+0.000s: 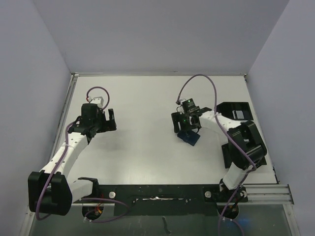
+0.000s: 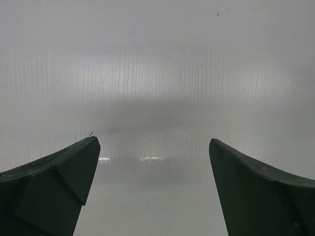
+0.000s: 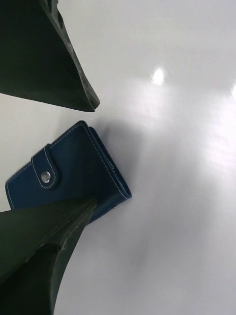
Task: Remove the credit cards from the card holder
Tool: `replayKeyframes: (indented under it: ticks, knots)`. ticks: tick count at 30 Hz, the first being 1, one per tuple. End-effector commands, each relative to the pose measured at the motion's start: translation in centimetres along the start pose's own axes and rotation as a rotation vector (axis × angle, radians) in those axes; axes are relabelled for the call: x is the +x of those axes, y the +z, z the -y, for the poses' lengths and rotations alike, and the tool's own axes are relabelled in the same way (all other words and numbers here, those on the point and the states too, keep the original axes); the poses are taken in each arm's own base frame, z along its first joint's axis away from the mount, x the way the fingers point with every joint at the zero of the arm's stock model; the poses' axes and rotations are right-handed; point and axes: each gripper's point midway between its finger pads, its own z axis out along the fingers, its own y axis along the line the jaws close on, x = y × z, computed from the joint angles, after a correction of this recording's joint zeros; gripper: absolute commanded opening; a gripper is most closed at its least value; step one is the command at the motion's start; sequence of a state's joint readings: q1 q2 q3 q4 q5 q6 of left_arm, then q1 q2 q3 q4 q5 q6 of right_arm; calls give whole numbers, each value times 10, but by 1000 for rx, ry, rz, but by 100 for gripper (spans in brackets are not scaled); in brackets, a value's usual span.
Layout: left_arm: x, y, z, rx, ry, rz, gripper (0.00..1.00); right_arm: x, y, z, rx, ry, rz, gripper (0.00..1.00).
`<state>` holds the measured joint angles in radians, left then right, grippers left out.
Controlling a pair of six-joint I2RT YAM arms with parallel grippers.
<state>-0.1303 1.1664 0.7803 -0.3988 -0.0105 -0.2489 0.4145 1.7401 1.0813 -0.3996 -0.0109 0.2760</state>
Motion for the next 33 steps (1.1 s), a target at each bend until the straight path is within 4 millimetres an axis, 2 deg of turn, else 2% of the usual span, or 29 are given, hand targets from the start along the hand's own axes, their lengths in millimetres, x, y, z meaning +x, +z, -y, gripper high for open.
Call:
replayKeyframes:
  ticks: [1,2,3,4,5,6,8,10,15,18,21,25,28,30,33]
  knots:
    - [-25,-2,6,18,21,73,97,-3,-50,-65,-175,-42,46,72]
    - [-25,-2,7,19,21,72,97,-19,-62,-60,-137,-23,103,73]
    - [-26,-1,7,20,21,73,97,-27,-72,-52,-101,3,130,73]
    - [-26,-1,7,21,20,73,97,-44,-84,-30,18,51,184,76]
    - [-26,-1,7,21,19,72,97,-48,-93,-14,90,111,199,77]
    - [-26,-2,8,23,19,71,97,-57,-106,14,214,184,243,78]
    - [-25,-2,7,23,17,70,97,-56,-124,60,357,359,280,81]
    - [-26,-2,7,22,17,74,97,-52,-140,98,400,496,330,82]
    - [-29,-3,6,18,15,81,97,-41,-168,175,469,752,426,81]
    - [-29,-3,4,6,13,81,97,-35,-175,201,528,882,457,80]
    - [-29,-3,2,-2,11,82,97,-29,-172,215,550,994,446,80]
    - [-28,-3,1,-6,9,74,97,-18,-159,230,576,1136,406,76]
    - [-26,-3,1,-7,7,69,97,-17,-148,239,585,1194,361,70]
    - [-25,-2,1,-6,7,63,97,-24,-137,240,538,1161,311,65]
    - [-23,1,1,-9,7,47,97,-21,-124,242,551,1156,229,63]
